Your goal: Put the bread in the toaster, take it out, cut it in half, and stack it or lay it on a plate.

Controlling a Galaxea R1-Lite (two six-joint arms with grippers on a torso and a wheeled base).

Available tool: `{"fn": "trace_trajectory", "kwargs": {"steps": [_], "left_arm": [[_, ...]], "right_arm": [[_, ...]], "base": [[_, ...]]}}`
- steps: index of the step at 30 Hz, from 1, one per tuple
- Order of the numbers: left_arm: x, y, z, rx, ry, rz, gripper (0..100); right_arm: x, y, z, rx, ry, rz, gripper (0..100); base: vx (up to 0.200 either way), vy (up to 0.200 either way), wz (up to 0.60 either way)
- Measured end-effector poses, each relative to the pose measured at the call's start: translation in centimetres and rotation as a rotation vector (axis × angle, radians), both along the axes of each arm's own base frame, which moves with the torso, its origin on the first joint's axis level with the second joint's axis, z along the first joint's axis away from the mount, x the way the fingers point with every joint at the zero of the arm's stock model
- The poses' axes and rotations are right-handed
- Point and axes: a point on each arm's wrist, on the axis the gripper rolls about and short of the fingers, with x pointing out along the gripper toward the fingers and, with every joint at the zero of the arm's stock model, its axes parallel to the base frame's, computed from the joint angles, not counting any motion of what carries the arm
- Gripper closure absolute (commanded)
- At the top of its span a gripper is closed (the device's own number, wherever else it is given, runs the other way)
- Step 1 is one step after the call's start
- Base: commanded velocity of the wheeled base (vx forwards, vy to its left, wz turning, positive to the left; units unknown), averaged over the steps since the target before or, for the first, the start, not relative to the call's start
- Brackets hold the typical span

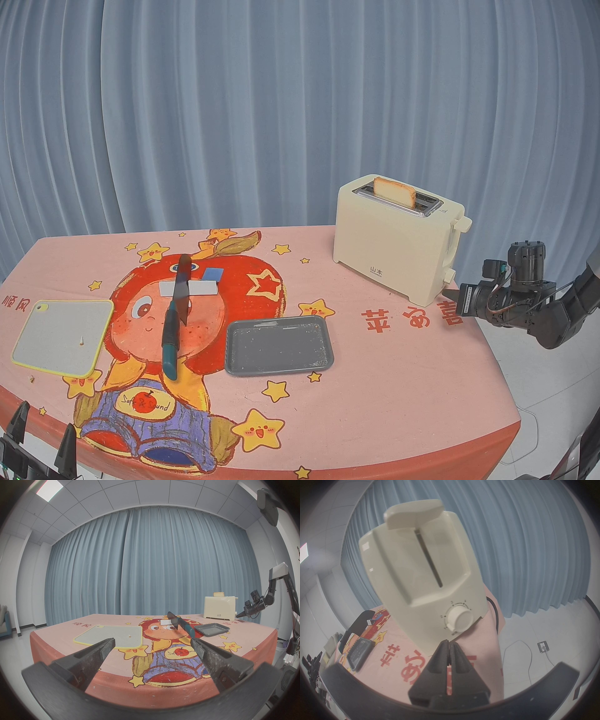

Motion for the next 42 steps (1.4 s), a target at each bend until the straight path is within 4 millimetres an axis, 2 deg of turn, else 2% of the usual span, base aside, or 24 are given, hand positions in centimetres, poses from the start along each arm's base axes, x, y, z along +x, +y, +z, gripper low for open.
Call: {"fn": "trace_trajectory", "kwargs": {"steps": [5, 11, 17, 23, 30, 36, 42], "left_arm": [[0.0, 0.0, 0.0, 0.0, 0.0, 0.0, 0], [0.0, 0.0, 0.0, 0.0, 0.0, 0.001, 0], [0.0, 0.0, 0.0, 0.001, 0.0, 0.0, 0], [0.0, 0.0, 0.0, 0.002, 0.0, 0.0, 0], [0.0, 0.0, 0.0, 0.002, 0.0, 0.0, 0], [0.0, 0.0, 0.0, 0.002, 0.0, 0.0, 0], [0.0, 0.0, 0.0, 0.002, 0.0, 0.0, 0]], "right_arm": [[-1.3, 0.9, 1.4, 0.006, -0.035, 0.033, 100], [-3.2, 1.5, 4.3, 0.02, -0.121, 0.066, 100], [-4.7, 1.4, 8.1, 0.041, -0.263, 0.076, 100], [-4.9, 0.7, 11.0, 0.074, -0.457, 0.056, 100], [-3.1, -0.7, 10.9, 0.073, -0.574, 0.002, 100], [-1.3, -1.2, 8.6, 0.058, -0.568, -0.018, 100], [-0.7, -1.2, 7.1, 0.031, -0.527, -0.016, 100]], "base": [[0.0, 0.0, 0.0], [0.0, 0.0, 0.0], [0.0, 0.0, 0.0], [0.0, 0.0, 0.0], [0.0, 0.0, 0.0], [0.0, 0.0, 0.0], [0.0, 0.0, 0.0]]}}
